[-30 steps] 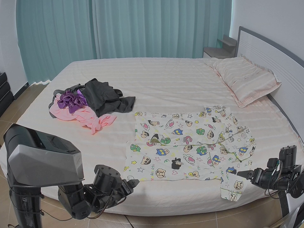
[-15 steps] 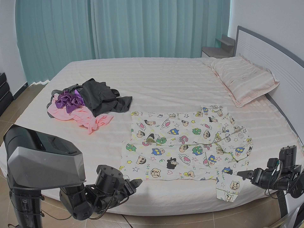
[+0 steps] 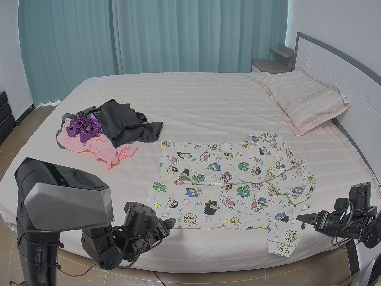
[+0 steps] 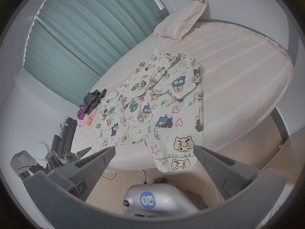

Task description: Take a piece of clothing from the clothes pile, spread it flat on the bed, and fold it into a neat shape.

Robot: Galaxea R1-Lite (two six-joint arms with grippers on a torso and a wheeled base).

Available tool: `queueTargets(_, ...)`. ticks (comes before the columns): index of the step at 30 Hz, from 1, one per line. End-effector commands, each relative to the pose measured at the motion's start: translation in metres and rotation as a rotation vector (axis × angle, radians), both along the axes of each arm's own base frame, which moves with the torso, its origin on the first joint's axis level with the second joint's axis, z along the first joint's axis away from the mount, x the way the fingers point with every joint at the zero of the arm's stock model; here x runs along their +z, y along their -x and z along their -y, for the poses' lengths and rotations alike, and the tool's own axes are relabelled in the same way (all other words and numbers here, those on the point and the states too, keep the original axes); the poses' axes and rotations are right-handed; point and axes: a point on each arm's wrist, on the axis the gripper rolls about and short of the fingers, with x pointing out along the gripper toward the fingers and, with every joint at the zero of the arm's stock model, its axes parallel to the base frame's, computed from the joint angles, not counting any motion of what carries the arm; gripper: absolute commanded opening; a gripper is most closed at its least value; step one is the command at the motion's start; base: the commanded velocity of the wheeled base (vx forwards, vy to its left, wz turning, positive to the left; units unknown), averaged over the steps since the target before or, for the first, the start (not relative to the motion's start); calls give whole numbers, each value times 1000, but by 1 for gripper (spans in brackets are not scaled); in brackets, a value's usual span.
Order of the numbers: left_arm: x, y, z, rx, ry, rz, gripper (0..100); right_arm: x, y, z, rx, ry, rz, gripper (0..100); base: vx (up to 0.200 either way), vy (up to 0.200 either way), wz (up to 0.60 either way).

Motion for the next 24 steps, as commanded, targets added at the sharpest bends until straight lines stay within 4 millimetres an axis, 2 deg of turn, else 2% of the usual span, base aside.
queueTargets(1,-12,-8,0,17,-27,-9,100,-1,-1,-1,3,0,-2,100,0,0,0)
queueTargets(17,-15,-34,8,-3,-74,1,100,0,-2,1,9,-18,2,100,0,0,0)
queueTargets(18,-15,-35,9,-2,-75,0,0,0,-2,2,10,-18,2,100,0,0,0)
queueTargets(24,-13,-41,10,7,-76,1,0,0,-1,2,14,-16,23,100,0,0,0)
